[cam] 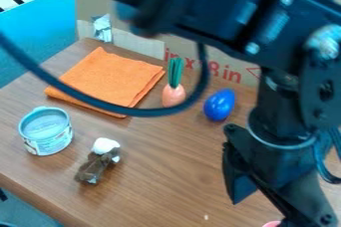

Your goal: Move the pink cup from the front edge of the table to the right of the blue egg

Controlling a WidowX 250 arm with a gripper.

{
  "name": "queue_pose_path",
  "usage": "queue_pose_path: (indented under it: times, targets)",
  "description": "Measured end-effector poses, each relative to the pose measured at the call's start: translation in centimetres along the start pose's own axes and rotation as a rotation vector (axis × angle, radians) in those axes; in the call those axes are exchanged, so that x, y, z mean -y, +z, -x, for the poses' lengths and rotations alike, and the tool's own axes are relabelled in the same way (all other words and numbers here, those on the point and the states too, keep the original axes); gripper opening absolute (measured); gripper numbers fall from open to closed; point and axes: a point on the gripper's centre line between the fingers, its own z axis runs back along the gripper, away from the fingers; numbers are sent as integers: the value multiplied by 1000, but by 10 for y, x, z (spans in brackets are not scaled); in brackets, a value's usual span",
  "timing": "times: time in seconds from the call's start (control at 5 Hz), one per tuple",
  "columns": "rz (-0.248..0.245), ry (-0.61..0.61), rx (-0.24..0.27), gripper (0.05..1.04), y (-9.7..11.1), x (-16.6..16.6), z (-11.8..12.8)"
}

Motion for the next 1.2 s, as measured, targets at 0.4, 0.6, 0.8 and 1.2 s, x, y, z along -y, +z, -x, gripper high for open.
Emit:
queue_pose_path:
  times: [0.4,0.6,0.8,1.2]
  targets:
    - [-23,47,-71,1007,-24,-8,-8]
    - [-39,63,-93,1007,-31,-13,-13]
    - [-39,83,-83,1007,-31,-18,-15]
    - [-42,92,-127,1007,-44,-25,-20]
